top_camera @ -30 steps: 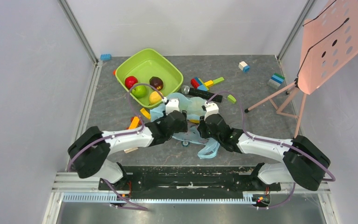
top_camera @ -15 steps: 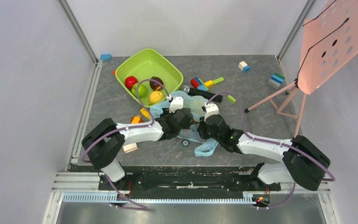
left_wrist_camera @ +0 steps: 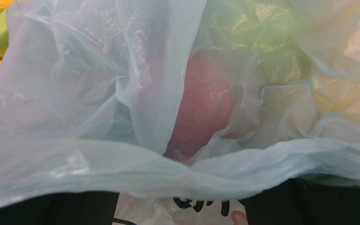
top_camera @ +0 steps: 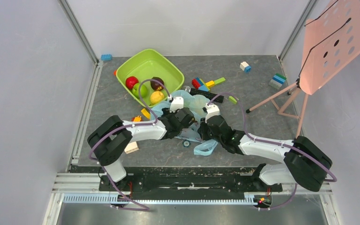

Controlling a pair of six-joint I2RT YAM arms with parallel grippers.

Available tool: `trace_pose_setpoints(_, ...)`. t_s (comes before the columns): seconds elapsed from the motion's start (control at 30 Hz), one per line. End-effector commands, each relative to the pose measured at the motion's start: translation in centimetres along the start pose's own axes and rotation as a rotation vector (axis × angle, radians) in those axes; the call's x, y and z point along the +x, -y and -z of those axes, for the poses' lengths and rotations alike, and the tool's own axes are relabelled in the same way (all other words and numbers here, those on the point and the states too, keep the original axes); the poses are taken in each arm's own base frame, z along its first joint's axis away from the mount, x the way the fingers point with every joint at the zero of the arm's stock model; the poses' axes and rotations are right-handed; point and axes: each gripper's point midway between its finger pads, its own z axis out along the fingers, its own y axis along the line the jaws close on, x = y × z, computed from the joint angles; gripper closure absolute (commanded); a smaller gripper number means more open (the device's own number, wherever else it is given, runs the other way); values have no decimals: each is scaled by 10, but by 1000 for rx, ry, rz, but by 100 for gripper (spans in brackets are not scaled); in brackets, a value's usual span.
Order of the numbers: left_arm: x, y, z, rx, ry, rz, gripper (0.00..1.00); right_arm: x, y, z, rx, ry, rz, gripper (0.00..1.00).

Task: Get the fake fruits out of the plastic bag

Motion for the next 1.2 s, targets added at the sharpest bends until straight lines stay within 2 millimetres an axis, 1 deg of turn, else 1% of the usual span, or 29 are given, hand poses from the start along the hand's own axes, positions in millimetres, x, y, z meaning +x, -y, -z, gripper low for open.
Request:
trace_pose_setpoints(0.0,-31,6,0,15,98,40,16,-1,2,0,1,12,-9,79)
trace_pose_setpoints(0.1,-35,11,10,79,88,33,17,-1,3,1,8,16,-7,78)
trace_pose_setpoints(0.23,-38,23,30,199,41,6,17,-5,2,3,8,26,-7,78)
trace_pose_setpoints(0.33,-36,30,48,283,-16,-20,17,-10,2,4,13,34,-6,78)
trace_pose_setpoints(0.5,-34,42,83,457,-95,-44,16,-18,3,8,25,49,3,78)
trace_pose_setpoints(0.57,-31,41,93,489,-120,-55,16,-21,5,9,35,53,8,77)
trace_pose_setpoints(0.63,-32,37,99,493,-123,-64,16,-23,6,11,42,57,11,77)
trace_pose_setpoints(0.67,-32,34,98,482,-116,-63,16,-24,6,11,42,59,10,77)
trace_pose_setpoints(0.77,-32,24,89,415,-92,-54,12,-24,7,13,41,62,6,77)
trace_pose_setpoints(0.83,-34,23,81,380,-78,-54,9,-24,7,13,39,62,4,77)
trace_pose_setpoints(0.97,-39,17,58,268,-44,-56,4,-24,6,14,36,60,8,76)
trace_pose_setpoints(1.07,-42,16,43,219,-19,-57,3,-24,6,13,33,59,12,76)
trace_pose_setpoints(1.17,-45,17,33,188,7,-54,1,-22,7,13,35,54,16,76)
